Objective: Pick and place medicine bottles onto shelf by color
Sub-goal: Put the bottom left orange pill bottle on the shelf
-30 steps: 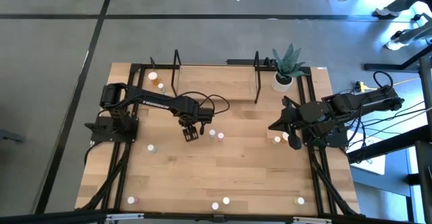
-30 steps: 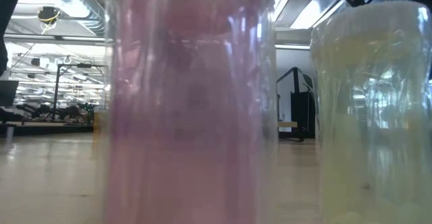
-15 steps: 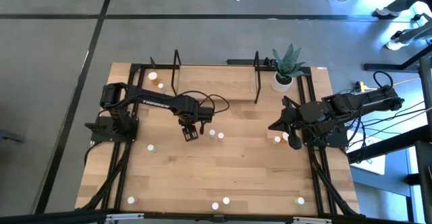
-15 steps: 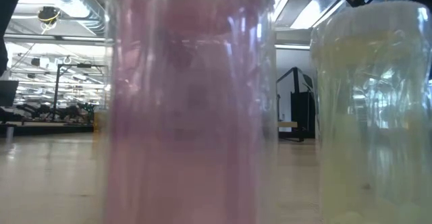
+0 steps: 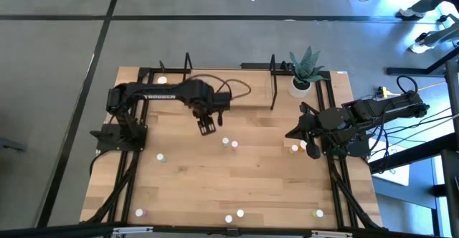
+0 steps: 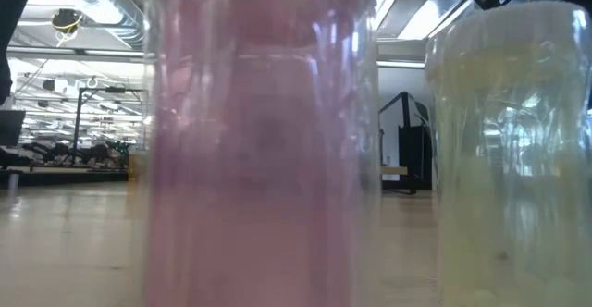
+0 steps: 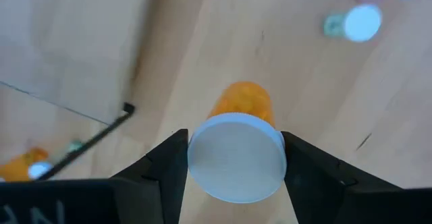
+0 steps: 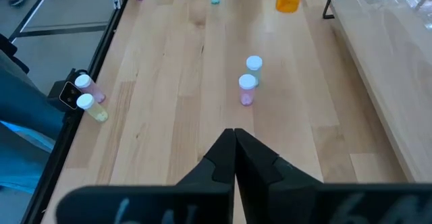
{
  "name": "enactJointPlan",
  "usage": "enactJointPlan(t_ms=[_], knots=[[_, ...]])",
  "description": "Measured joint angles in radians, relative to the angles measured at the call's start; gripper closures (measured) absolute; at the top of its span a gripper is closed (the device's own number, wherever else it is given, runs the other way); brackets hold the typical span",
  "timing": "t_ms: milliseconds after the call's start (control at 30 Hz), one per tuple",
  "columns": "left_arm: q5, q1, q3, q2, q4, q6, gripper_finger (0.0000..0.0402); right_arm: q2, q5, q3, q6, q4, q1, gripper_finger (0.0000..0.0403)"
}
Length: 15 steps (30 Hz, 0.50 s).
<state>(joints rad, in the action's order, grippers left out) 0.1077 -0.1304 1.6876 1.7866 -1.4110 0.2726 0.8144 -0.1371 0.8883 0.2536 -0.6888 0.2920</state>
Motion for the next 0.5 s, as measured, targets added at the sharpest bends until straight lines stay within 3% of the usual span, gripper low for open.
enactJointPlan(t_ms=[233,500], knots=[[0.040,-0.108,0.154,0.000,-0.088,-0.130,0.0211,0.000,0.000,0.000,0.000,0.000,0.000,0.0393],[0.004,-0.311,0.192,0.000,-0.089,-0.300,0.0211,0.000,0.000,0.000,0.000,0.000,0.000,0.0393]])
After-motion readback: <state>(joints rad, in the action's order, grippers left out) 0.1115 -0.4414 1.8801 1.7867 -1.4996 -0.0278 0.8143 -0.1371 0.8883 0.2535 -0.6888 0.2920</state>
